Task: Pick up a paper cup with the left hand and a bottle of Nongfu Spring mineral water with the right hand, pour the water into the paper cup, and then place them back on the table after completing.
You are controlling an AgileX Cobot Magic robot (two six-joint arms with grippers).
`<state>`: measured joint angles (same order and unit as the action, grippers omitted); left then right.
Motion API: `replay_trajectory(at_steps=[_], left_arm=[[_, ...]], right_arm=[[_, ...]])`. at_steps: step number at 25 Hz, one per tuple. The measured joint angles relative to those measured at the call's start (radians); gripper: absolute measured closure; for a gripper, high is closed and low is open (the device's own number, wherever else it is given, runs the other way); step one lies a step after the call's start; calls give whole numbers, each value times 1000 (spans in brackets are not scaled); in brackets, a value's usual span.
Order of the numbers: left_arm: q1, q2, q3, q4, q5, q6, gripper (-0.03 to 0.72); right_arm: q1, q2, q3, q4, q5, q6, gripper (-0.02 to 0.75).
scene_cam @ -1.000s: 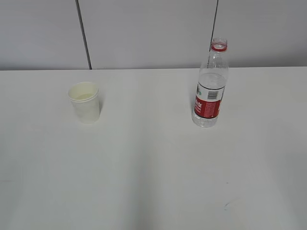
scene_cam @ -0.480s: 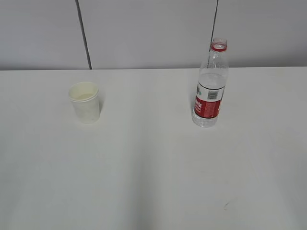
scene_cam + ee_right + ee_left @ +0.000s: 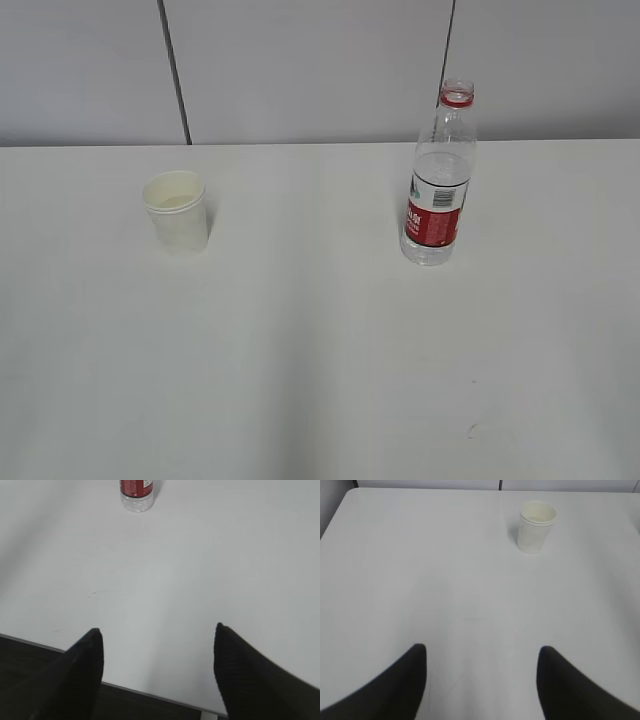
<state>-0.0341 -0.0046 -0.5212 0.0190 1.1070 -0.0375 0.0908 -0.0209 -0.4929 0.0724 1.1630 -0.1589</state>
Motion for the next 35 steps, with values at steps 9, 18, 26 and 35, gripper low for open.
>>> replay_trajectory(at_steps=[9,18,26,35], left_arm=[[0,0,0,0,0,0,251],[0,0,0,0,0,0,251],[0,0,0,0,0,0,251],[0,0,0,0,0,0,251]], right_arm=[[0,0,0,-39,0,9,224],[-15,0,0,-50,-2,11,224],[-94,0,0,-59,-4,51,224],[-96,0,0,-64,-6,73,224]])
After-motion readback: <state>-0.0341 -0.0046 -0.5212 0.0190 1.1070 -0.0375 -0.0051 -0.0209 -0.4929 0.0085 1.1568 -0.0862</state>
